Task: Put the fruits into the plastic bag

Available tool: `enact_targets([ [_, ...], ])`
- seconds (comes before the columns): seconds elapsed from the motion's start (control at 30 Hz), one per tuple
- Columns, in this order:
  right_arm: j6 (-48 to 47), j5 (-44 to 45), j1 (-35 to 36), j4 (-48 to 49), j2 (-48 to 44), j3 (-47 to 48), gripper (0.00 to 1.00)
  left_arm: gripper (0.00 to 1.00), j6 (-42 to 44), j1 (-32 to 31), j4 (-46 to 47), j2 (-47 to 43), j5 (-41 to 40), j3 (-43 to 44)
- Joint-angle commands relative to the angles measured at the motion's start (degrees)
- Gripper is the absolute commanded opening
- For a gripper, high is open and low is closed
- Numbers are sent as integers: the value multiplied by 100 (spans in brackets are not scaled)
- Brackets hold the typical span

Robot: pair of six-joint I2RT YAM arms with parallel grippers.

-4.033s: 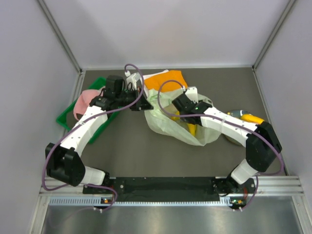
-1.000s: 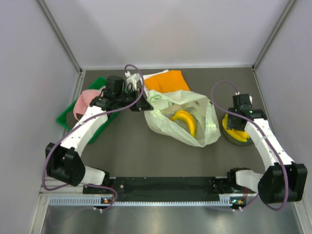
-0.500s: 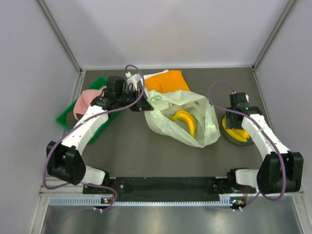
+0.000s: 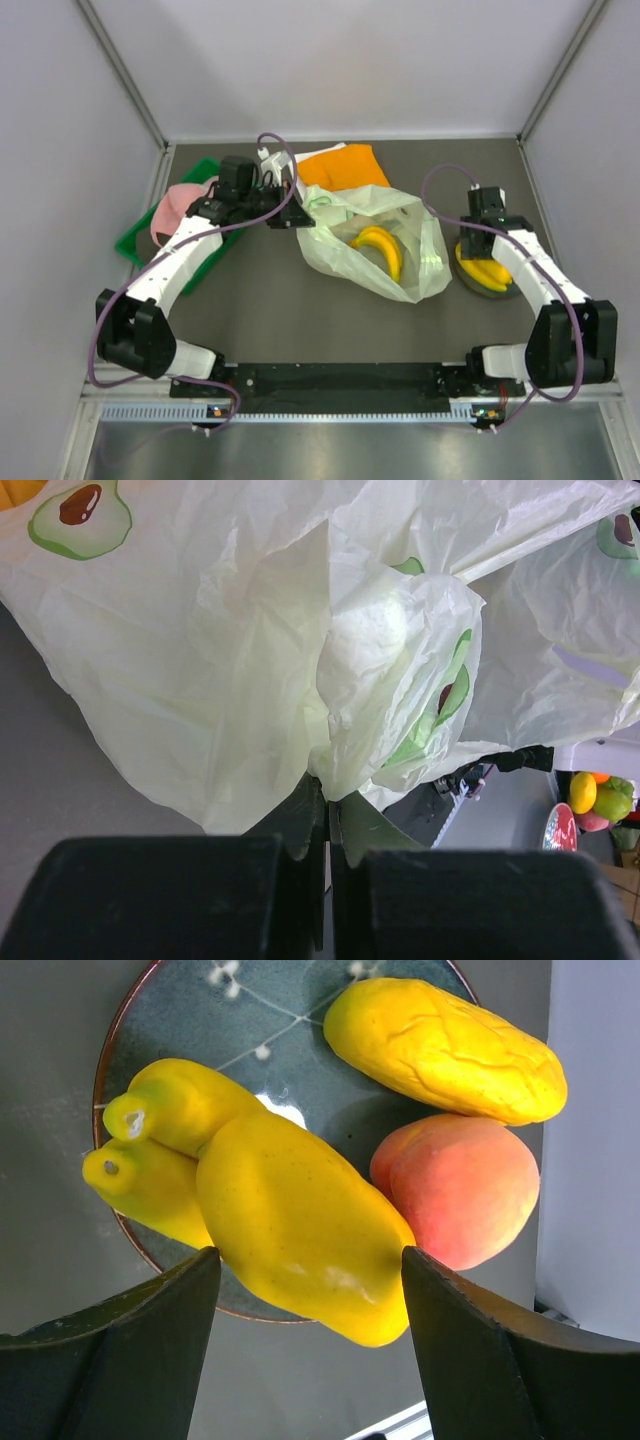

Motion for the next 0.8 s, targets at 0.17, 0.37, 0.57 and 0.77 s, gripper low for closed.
enact_targets([
  [0.17,-40,138,56,97,304,222,74,0,81,22,176,-44,27,6],
  [0.37,-32,155,48,105,348,213,76,0,72,22,176,-53,71,15],
  [0.57,-32,252,48,79,436,231,76,0,72,22,176,-79,71,15],
  [0.77,-40,278,56,96,462,222,76,0,72,22,184,-79,80,15],
])
